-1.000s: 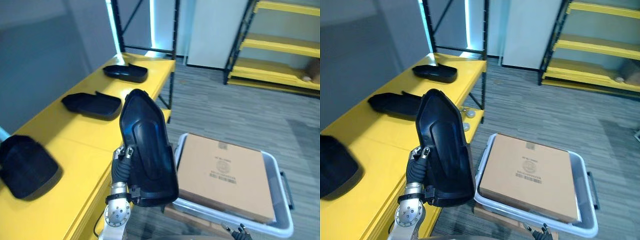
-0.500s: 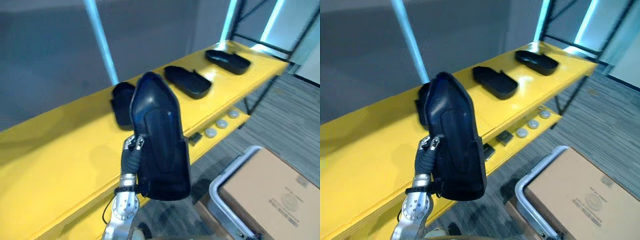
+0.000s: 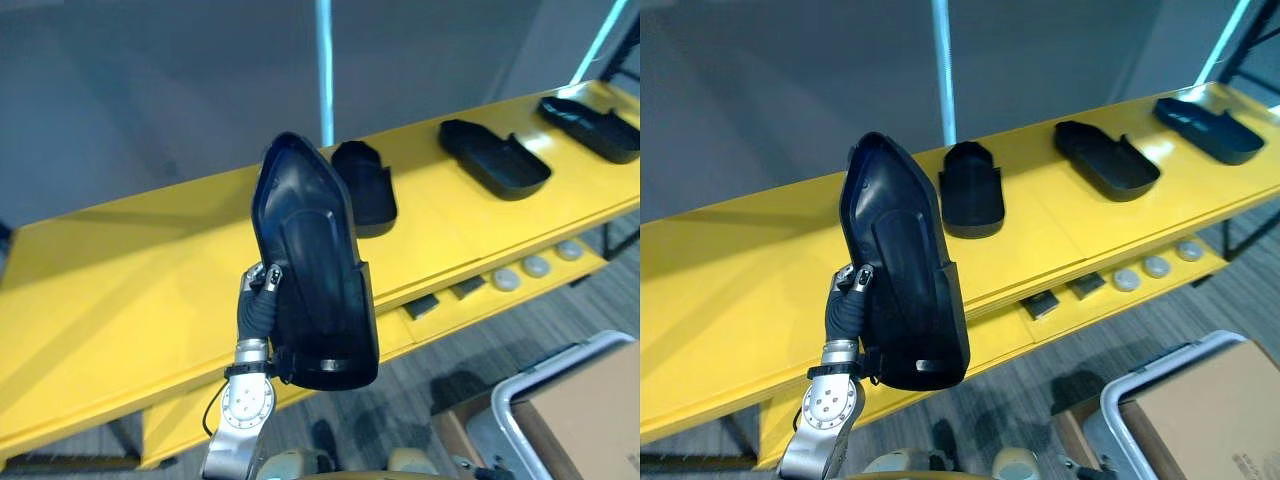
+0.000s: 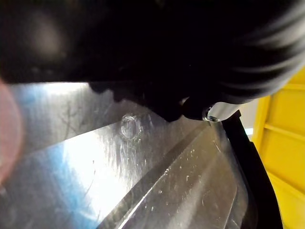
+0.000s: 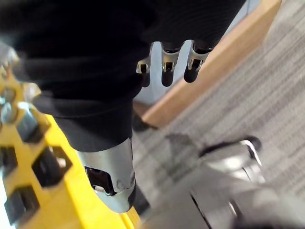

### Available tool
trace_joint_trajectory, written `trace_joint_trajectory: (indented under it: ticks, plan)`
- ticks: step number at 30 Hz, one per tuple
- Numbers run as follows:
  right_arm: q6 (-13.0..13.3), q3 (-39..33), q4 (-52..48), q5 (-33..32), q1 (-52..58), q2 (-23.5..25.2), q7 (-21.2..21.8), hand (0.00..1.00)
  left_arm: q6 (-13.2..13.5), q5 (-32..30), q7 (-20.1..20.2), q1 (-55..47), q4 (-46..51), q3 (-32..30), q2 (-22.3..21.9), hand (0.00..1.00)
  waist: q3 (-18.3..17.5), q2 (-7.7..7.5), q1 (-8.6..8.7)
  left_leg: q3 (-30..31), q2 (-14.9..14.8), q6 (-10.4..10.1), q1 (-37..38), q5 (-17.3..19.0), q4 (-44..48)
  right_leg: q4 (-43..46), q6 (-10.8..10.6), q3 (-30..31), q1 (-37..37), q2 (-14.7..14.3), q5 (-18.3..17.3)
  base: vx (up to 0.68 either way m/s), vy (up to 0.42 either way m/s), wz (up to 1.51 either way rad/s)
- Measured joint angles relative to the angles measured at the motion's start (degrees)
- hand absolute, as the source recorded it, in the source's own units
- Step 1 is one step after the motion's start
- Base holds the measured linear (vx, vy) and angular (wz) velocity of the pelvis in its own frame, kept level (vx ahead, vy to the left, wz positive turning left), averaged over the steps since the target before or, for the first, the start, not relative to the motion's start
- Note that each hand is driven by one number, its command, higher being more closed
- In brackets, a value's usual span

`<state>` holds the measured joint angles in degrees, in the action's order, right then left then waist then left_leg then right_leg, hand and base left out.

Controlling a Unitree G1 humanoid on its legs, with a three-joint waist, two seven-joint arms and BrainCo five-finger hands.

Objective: Walk over and take plastic housings, then place them on the shelf

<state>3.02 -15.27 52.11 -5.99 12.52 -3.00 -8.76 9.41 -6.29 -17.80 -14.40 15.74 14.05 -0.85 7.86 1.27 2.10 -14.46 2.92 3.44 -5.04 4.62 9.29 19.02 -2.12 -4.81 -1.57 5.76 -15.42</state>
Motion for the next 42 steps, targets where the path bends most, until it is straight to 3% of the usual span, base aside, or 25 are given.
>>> trace_joint_trajectory:
  ticks: [3, 8, 18, 19, 21, 22, 23, 24, 25, 27, 28, 29, 30, 31, 32, 34, 36, 37, 38, 39, 40, 41, 42]
  plan:
    - [0.16, 0.64, -1.93, 0.0, 0.33, 0.83, 0.02, 0.0, -0.01, 0.38, 0.34, -0.97, -0.01, -0.28, 0.12, 1.0, -1.42, -0.34, -0.15, 0.57, -0.49, -0.49, 0.38, -0.38, -1.58, -4.97, -0.22, -0.99, 2.24, -0.94, 3.0, 0.09, -0.04, 0.05]
    - [0.42, 0.64, -2.59, 1.94, 0.58, 3.22, -0.35, 0.0, -0.05, 1.13, 1.53, -1.09, -0.05, 0.04, 0.09, 1.0, -3.4, -3.81, -0.69, 1.92, -0.12, 0.23, 2.89, -2.68, -4.8, -8.84, 0.05, -1.92, 5.54, -1.5, 4.51, 0.13, -0.069, 0.12]
    - [0.87, 2.6, -4.13, 7.56, 0.68, 2.91, -2.65, 0.0, -0.13, 1.0, 1.5, -2.99, -0.85, 1.17, 0.13, 1.0, -3.87, -3.48, -1.67, 4.29, 0.14, -1.36, 5.7, -5.72, -12.79, -9.33, 0.83, -3.19, 6.5, -2.22, 5.01, -0.02, -0.046, 0.12]
    - [0.87, 2.84, -4.18, 7.74, 0.69, 2.9, -2.89, 0.0, -0.16, 0.97, 1.48, -2.98, -0.84, 1.15, 0.11, 1.0, -3.72, -3.5, -1.55, 4.35, 0.08, -1.32, 5.1, -5.48, -11.97, -9.35, 0.82, -3.62, 6.49, -2.14, 5.02, -0.08, -0.025, 0.31]
    - [0.87, 2.79, -3.79, 7.77, 0.82, 2.88, -3.76, 0.0, -0.28, 0.98, 1.46, -1.65, -0.98, 1.19, 0.04, 1.0, -3.42, -4.35, -1.09, -2.86, -2.43, -1.77, -0.18, 1.22, -2.56, -9.29, 0.82, -6.83, 5.13, -0.74, 5.1, -0.07, -0.016, 0.57]
    - [0.89, 2.77, -3.35, 7.7, 0.83, 2.77, -3.79, 0.0, -0.25, 1.0, 1.36, -0.77, -1.18, 1.21, 0.14, 1.0, -3.19, -4.54, -0.75, -5.49, -4.1, 0.29, -2.41, 2.65, 2.69, -8.93, 0.83, -8.18, 4.36, -0.4, 5.08, -0.08, 0.028, 0.94]
    - [0.59, 2.37, -2.2, 7.59, 0.34, 2.2, -3.88, 0.0, -0.26, 1.01, 1.26, 1.21, -1.83, 1.59, 0.26, 1.0, -3.08, -3.6, -0.02, -9.27, -8.84, 3.17, -7.81, 5.47, 14.75, -7.58, 0.89, -11.17, 2.83, 0.68, 5.05, -0.08, 0.076, 0.83]
    - [0.48, 2.05, -1.49, 7.58, -0.04, 1.96, -3.89, 0.0, -0.28, 1.02, 1.19, 1.67, -1.99, 1.46, 0.26, 1.0, -3.08, -3.61, 0.35, -9.69, -10.36, 3.34, -9.17, 6.28, 18.54, -6.91, 0.88, -11.95, 2.26, 1.5, 5.05, -0.1, 0.163, 0.75]
    - [0.39, 1.92, -0.93, 7.58, -0.2, 1.68, -3.99, 0.0, -0.27, 1.04, 1.07, 2.21, -2.32, 1.4, 0.04, 1.0, -2.91, -3.82, 0.52, -9.65, -12.58, 2.24, -9.49, 7.06, 22.27, -6.16, 0.83, -12.46, 2.07, 2.84, 5.03, -0.06, 0.231, 0.34]
    - [0.31, 1.93, 1.21, 7.61, -0.23, 0.75, -3.99, 0.0, -0.19, 1.26, 1.02, 2.25, -2.61, 1.52, 0.09, 1.0, -3.35, -3.07, 0.92, -6.74, -18.14, -2.19, -7.1, 8.81, 23.23, -4.99, -0.49, -13.28, 2.22, 5.64, 5.2, 0.0, 0.31, 0.3]
    - [0.25, 1.86, 1.6, 7.61, -0.27, 0.61, -4.0, 0.0, -0.07, 1.29, 1.03, 2.32, -2.61, 1.6, -0.08, 1.0, -3.45, -2.81, 1.34, -5.32, -19.02, -2.98, -6.54, 8.36, 21.78, -4.47, -1.53, -13.87, 2.08, 6.48, 5.16, 0.04, 0.375, 0.52]
    - [0.1, 1.67, 2.46, 7.61, -0.89, 0.4, -4.01, 0.0, -0.01, 1.82, 1.02, 2.78, -2.66, 2.03, -0.13, 1.0, -3.56, -2.16, 2.26, -2.63, -19.98, -5.77, -5.29, 6.12, 17.29, -3.25, -3.55, -14.92, 1.87, 7.96, 4.9, 0.04, 0.339, 0.55]
    - [0.08, 1.47, 2.85, 7.6, -0.87, 0.26, -4.02, 0.0, -0.01, 2.06, 1.03, 3.14, -2.7, 2.37, -0.11, 1.0, -3.77, -1.57, 2.44, -1.35, -20.47, -6.58, -4.56, 3.69, 14.68, -2.67, -4.48, -15.44, 1.52, 8.5, 4.75, 0.05, 0.472, 0.68]
    - [-0.08, -0.35, 3.64, 7.59, -1.09, -0.21, -4.08, 0.0, -0.01, 2.34, 0.89, 4.0, -2.76, 3.25, -0.33, 1.0, -4.34, -0.33, 2.63, 2.15, -19.42, -12.49, -3.97, 4.12, 11.1, -2.19, -7.1, -15.81, 0.92, 9.62, 4.83, 0.04, 0.494, 0.56]
    - [-0.3, -0.99, 4.89, 7.6, -2.38, 1.42, -4.72, 0.0, -0.03, 2.55, 0.6, 4.99, -3.38, 3.17, 1.6, 1.0, -3.55, -2.9, 2.91, 2.09, -16.35, -11.56, -4.46, 4.17, 11.89, -3.37, -7.76, -15.8, 1.43, 12.39, 6.99, 0.03, 0.495, 0.48]
    - [-0.21, -0.8, 5.06, 7.63, -2.44, 1.7, -4.92, 0.0, -0.03, 3.43, -0.21, 5.13, -3.98, 3.07, 3.74, 1.0, -3.61, -3.89, 2.31, 2.41, -14.91, -9.63, -6.83, 6.04, 15.03, -6.12, -7.63, -15.45, 1.76, 13.43, 11.84, -0.01, 0.516, 0.17]
    - [-0.32, -0.38, 5.12, 7.79, -2.8, 1.45, -4.99, 0.0, -0.03, 3.39, -0.7, 5.14, -4.92, 2.79, 4.75, 1.0, -3.11, -3.64, 1.32, 0.86, -14.99, -8.15, -8.03, 8.62, 18.62, -6.75, -5.72, -13.7, 0.22, 13.71, 15.6, -0.06, 0.387, -0.42]
    - [-0.5, 0.06, 5.36, 7.87, -4.2, 0.99, -5.0, 0.0, -0.05, 3.38, -0.87, 5.07, -5.44, 1.7, 4.77, 1.0, -3.27, -3.94, 0.58, -1.89, -15.32, -7.23, -7.87, 9.69, 19.13, -6.29, -1.76, -12.96, -1.99, 13.93, 18.52, -0.14, 0.404, -1.18]
    - [-0.75, 1.0, 5.48, 8.25, -5.73, 0.17, -4.98, 0.0, 0.03, 3.4, -1.22, 4.82, -5.51, 0.58, 4.78, 1.0, -2.57, -2.8, -0.01, -5.16, -15.19, -6.48, -6.98, 10.04, 18.11, -5.83, 2.32, -13.63, -4.31, 14.05, 20.77, -0.17, 0.472, -1.22]
    - [-0.74, 1.62, 5.34, 8.42, -6.38, 0.26, -4.99, 0.0, 0.16, 3.4, -1.25, 4.62, -5.69, -0.06, 4.9, 1.0, -2.43, -3.03, 0.23, -6.12, -14.73, -5.72, -6.41, 9.75, 17.29, -3.4, 2.01, -13.75, -5.35, 14.01, 19.31, -0.16, 0.331, -0.84]
    - [-0.72, 2.12, 4.93, 8.42, -6.35, 0.66, -4.93, 0.0, 0.13, 3.39, -1.21, 4.73, -6.78, -0.18, 5.03, 1.0, -2.02, -3.66, 1.36, -6.79, -13.93, -4.52, -5.24, 9.23, 15.81, 2.32, -0.68, -11.68, -6.09, 11.59, 13.32, -0.13, 0.197, -0.32]
    - [-0.72, 2.29, 4.78, 8.35, -5.9, 0.88, -4.77, 0.0, -0.12, 3.36, -1.06, 4.39, -7.44, 0.42, 4.66, 1.0, -1.9, -3.68, 1.79, -7.31, -13.38, -3.73, -3.82, 9.31, 14.62, 5.46, -1.71, -8.72, -6.07, 6.91, 7.96, -0.12, 0.157, -0.22]
    - [-0.72, 2.3, 4.58, 8.35, -5.61, 0.95, -4.71, 0.0, -0.12, 3.34, -1.03, 4.23, -7.44, 0.85, 4.44, 1.0, -1.84, -3.62, 1.78, -7.56, -13.17, -3.48, -3.24, 9.22, 14.1, 6.67, -2.06, -7.1, -6.07, 4.53, 5.92, -0.09, 0.114, -0.12]
